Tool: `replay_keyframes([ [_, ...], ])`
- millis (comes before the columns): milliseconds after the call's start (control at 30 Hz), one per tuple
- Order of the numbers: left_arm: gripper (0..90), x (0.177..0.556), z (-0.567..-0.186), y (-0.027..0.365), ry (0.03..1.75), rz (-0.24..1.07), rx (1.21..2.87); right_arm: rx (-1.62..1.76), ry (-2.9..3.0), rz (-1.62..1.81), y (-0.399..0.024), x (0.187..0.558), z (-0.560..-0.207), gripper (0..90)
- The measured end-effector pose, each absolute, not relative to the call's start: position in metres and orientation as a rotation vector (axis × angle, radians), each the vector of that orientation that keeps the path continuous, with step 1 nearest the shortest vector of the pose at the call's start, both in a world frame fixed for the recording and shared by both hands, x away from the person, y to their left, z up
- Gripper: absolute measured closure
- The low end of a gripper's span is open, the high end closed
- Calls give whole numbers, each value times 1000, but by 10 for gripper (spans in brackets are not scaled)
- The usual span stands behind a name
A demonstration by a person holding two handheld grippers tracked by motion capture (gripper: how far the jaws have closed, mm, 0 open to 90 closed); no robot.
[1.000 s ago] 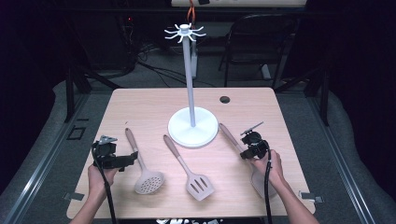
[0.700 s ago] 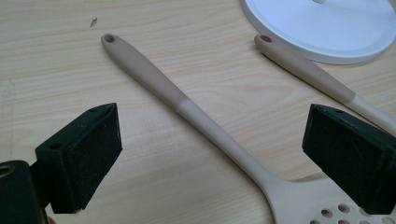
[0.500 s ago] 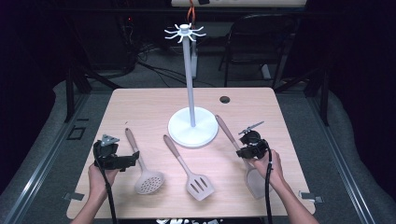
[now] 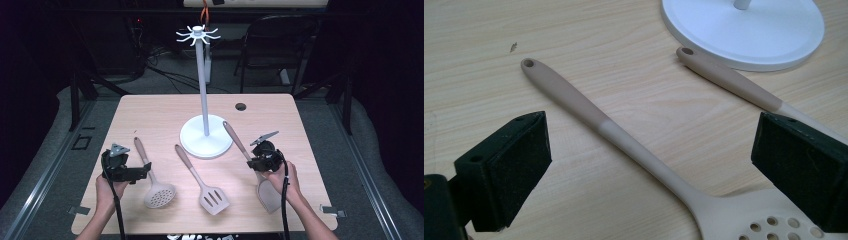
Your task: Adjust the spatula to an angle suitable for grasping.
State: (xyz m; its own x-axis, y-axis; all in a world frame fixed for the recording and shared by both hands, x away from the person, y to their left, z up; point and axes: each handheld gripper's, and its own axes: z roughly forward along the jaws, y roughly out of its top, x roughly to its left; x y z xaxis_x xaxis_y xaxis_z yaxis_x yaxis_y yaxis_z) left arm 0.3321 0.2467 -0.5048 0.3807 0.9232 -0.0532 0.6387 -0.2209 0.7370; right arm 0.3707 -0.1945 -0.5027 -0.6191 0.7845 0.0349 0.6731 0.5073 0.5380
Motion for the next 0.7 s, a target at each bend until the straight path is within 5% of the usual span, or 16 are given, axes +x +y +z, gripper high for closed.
replay_keyframes([
  [700, 19, 333, -502, 242, 1317, 498, 1937, 1174, 2521, 835, -182, 368, -495, 784],
])
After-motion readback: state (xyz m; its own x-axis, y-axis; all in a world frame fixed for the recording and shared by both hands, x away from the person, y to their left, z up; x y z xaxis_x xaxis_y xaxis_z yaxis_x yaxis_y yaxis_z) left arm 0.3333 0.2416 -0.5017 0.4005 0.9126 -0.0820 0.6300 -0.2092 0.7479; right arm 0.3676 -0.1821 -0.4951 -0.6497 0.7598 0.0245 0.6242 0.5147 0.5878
